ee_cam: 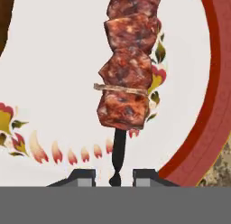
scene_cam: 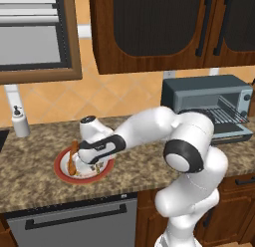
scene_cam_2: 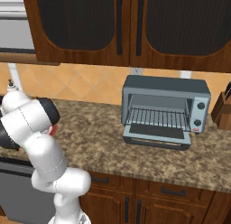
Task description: Pick up the kebab skewer and baguette bread, and place them inside the toaster oven. Close the toaster oven door and start by setting the timer.
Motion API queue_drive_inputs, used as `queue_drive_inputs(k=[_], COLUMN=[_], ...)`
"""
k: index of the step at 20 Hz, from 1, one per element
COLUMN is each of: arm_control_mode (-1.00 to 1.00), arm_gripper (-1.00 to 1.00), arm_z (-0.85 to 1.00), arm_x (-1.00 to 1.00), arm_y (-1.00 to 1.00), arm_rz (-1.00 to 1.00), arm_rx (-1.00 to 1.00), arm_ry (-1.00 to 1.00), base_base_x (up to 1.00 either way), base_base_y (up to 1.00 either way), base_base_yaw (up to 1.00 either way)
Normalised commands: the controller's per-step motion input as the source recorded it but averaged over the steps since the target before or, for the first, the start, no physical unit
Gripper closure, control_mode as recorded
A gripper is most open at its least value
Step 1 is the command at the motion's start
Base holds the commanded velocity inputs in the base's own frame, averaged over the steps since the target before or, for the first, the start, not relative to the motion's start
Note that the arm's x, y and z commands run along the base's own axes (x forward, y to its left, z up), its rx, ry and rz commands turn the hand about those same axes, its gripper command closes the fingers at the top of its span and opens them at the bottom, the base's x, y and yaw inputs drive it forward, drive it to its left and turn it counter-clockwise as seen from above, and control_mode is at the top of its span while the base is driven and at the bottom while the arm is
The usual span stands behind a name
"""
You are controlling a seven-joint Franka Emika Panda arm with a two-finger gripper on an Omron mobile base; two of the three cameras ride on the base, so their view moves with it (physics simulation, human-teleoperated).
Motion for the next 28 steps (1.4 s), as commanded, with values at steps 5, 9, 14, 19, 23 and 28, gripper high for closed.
queue_drive_inputs(k=[5,9,14,19,23,28], arm_control_mode=[-1.0,-1.0,-1.0,-1.0,-1.0,-1.0], arm_gripper=[1.0,1.0,1.0,1.0,1.0,1.0], arm_z=[0.86,0.82,0.73,0.76,0.48,0.32], arm_x=[-0.38,-0.66,-0.32,0.09,0.06,0.0], arm_y=[-1.0,-1.0,-1.0,-1.0,-1.0,-1.0], arm_rz=[0.01,0.16,0.09,0.0,0.0,0.0], arm_rx=[0.03,0.04,0.1,0.06,0.0,-0.18], arm_ry=[-0.15,-0.2,-0.08,0.02,0.02,0.0], base_base_x=[0.0,0.0,0.0,0.0,0.0,0.0], base_base_y=[0.0,0.0,0.0,0.0,0.0,0.0], base_base_yaw=[0.0,0.0,0.0,0.0,0.0,0.0])
